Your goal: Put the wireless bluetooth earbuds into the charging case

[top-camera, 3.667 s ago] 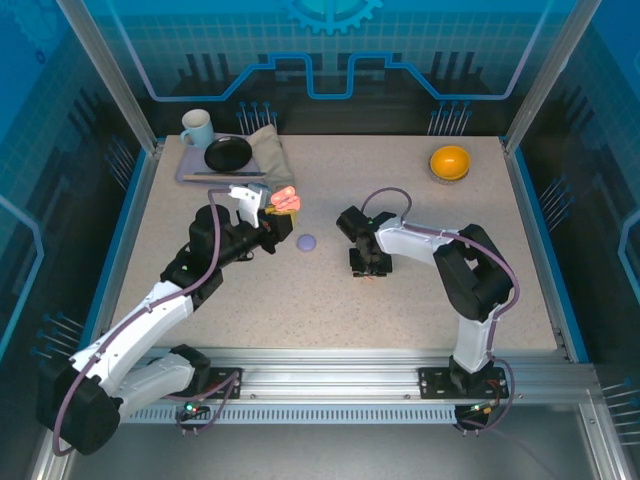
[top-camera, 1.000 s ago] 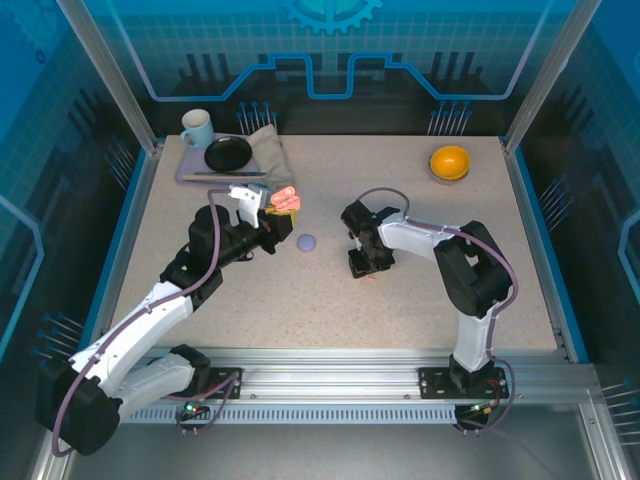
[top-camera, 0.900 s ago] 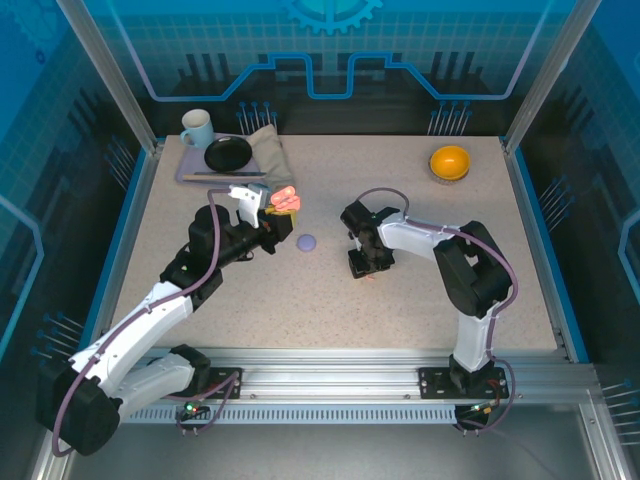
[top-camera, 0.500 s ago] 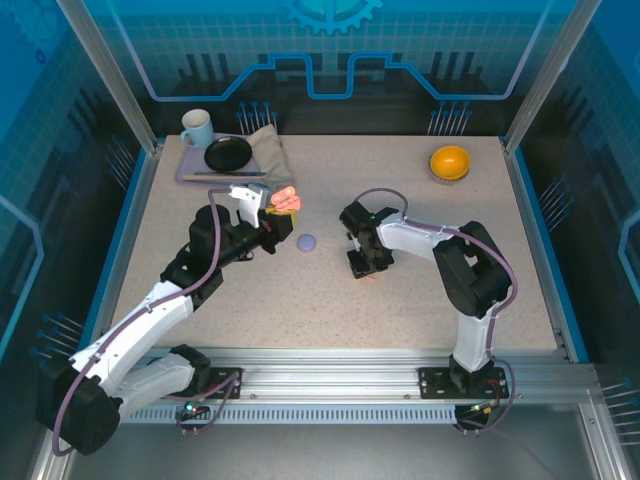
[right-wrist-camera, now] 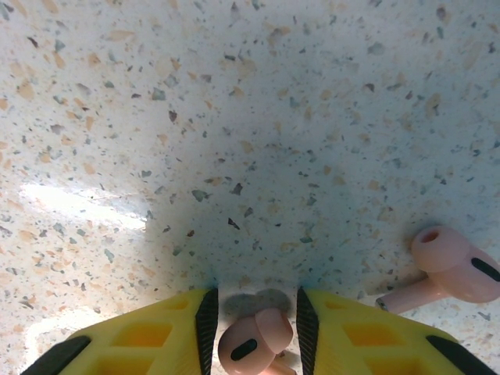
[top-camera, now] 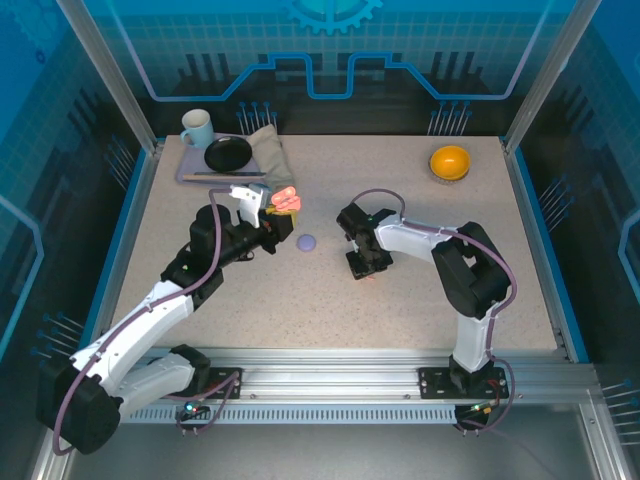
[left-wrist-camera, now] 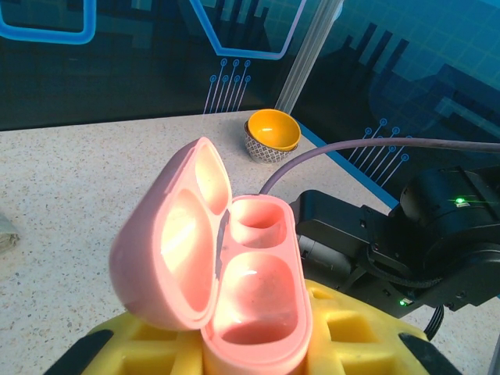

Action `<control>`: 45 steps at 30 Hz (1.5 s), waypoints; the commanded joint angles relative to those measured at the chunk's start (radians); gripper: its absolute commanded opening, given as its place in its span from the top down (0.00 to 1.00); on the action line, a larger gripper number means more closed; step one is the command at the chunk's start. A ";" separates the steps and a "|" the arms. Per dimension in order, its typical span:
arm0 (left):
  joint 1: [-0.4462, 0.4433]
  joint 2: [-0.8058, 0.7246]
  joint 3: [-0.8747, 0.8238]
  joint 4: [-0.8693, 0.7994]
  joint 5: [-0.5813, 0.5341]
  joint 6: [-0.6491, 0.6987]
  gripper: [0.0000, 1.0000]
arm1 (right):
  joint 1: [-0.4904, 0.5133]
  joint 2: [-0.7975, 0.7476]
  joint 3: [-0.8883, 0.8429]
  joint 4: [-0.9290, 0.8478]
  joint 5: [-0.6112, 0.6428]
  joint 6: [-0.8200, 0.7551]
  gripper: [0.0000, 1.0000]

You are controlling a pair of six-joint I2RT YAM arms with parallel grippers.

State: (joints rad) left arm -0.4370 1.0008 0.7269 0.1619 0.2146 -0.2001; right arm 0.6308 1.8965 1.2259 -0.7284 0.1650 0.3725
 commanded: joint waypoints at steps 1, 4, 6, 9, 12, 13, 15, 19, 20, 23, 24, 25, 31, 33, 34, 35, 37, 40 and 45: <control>-0.009 -0.001 0.033 0.036 0.005 0.013 1.00 | 0.018 0.016 0.004 -0.066 0.012 -0.003 0.65; -0.009 -0.002 0.034 0.032 0.006 0.014 1.00 | 0.022 0.014 0.002 -0.068 0.013 -0.004 0.64; -0.009 -0.004 0.033 0.031 0.005 0.016 1.00 | 0.024 0.008 -0.003 -0.068 0.016 -0.003 0.63; -0.009 -0.003 0.033 0.030 0.005 0.014 1.00 | 0.025 0.000 -0.011 -0.068 0.017 -0.003 0.63; -0.008 -0.002 0.034 0.032 0.006 0.013 1.00 | 0.026 -0.007 -0.019 -0.066 0.016 -0.007 0.64; -0.009 -0.002 0.033 0.033 0.006 0.013 1.00 | 0.025 -0.007 -0.021 -0.066 0.014 -0.009 0.64; -0.008 -0.002 0.033 0.032 0.007 0.012 1.00 | 0.024 -0.011 -0.026 -0.062 0.009 -0.014 0.64; -0.009 -0.002 0.035 0.030 0.006 0.015 1.00 | 0.024 -0.019 -0.032 -0.060 0.003 -0.024 0.64; -0.008 -0.002 0.036 0.030 0.005 0.016 1.00 | 0.023 -0.018 -0.034 -0.061 -0.001 -0.026 0.64; -0.008 -0.002 0.034 0.030 0.005 0.017 1.00 | 0.018 -0.023 -0.036 -0.064 -0.008 -0.036 0.65; -0.008 -0.002 0.034 0.029 0.005 0.017 1.00 | 0.016 -0.023 -0.039 -0.062 -0.012 -0.041 0.65; -0.009 -0.002 0.032 0.031 0.005 0.018 1.00 | 0.014 -0.023 -0.041 -0.062 -0.019 -0.046 0.65; -0.008 -0.002 0.031 0.031 0.002 0.018 1.00 | -0.002 -0.024 -0.046 -0.059 -0.037 -0.070 0.65; -0.007 -0.001 0.031 0.032 0.003 0.019 1.00 | -0.006 -0.023 -0.046 -0.060 -0.036 -0.074 0.65; -0.008 -0.001 0.031 0.033 0.003 0.019 1.00 | -0.007 -0.023 -0.046 -0.061 -0.037 -0.076 0.65; -0.008 -0.001 0.033 0.033 0.002 0.019 1.00 | -0.008 -0.023 -0.048 -0.061 -0.039 -0.079 0.65; -0.009 0.000 0.033 0.032 0.002 0.019 1.00 | -0.008 -0.022 -0.049 -0.064 -0.040 -0.081 0.65; -0.008 0.002 0.036 0.033 0.002 0.018 1.00 | -0.009 -0.022 -0.051 -0.063 -0.039 -0.081 0.65; -0.008 0.009 0.042 0.033 0.005 0.018 1.00 | -0.009 -0.021 -0.051 -0.065 -0.039 -0.081 0.67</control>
State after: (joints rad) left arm -0.4370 1.0039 0.7296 0.1623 0.2146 -0.2001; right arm 0.6277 1.8820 1.2041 -0.7208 0.1463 0.3092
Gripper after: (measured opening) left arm 0.220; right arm 0.331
